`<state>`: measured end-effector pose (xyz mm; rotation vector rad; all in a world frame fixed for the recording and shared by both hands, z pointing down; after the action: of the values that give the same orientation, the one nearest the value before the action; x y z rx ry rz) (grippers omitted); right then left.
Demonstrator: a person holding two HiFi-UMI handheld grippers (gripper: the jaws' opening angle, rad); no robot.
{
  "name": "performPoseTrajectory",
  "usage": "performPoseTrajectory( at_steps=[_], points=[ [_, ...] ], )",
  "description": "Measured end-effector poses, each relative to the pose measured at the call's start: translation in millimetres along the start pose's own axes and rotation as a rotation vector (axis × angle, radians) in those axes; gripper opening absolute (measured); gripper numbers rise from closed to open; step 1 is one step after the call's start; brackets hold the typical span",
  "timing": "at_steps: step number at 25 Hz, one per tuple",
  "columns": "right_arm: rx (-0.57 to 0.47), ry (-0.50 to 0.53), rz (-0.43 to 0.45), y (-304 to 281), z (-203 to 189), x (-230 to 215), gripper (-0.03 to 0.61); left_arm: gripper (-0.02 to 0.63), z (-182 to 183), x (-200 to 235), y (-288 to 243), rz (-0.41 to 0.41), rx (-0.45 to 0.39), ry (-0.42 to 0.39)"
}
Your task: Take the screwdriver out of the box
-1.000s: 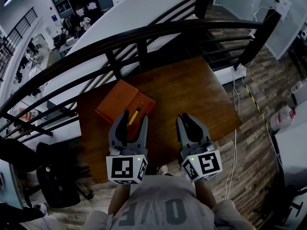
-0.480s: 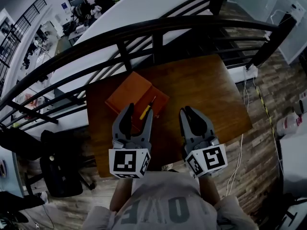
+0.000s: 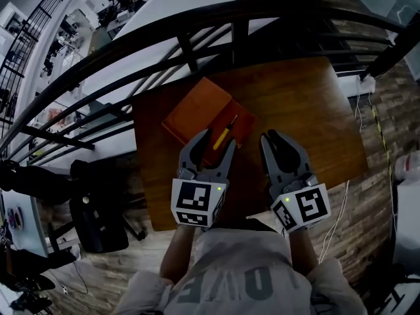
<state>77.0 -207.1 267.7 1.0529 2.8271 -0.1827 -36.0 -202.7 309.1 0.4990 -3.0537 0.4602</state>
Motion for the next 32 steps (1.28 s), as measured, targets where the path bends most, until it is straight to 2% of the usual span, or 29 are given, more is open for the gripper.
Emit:
performPoseTrajectory(
  at_steps=[8,19,27,32],
  points=[
    [0.078,-0.033,-0.004,-11,-28,-5,0.061,0.198,-36,11,-31,-0.016,0.129,-0.029],
    [0.228,-0.058,-0.043,-12,-78,-28,0.061,0.195,-118,31,-85,-0.046,0.364,-0.016],
    [0.261,-0.082,-0.052,-21,-91,-31,0.061,0.196,-155,31,-105,-0.101,0.498,-0.015],
    [0.278,-0.089,-0.05,-23,-97,-32,0.061,0.196,-179,30,-112,-0.091,0.594,-0.026]
  ],
)
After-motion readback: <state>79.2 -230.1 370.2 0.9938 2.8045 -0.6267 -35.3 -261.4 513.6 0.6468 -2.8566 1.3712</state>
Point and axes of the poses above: the fingertips, and each gripper's own axes: y backward along the fingers, x to its left, z out of its top, the point moved 2 cm from there along y, backward along the fingers, and after that the axes turned 1 degree about z, right-handed, at the moved point
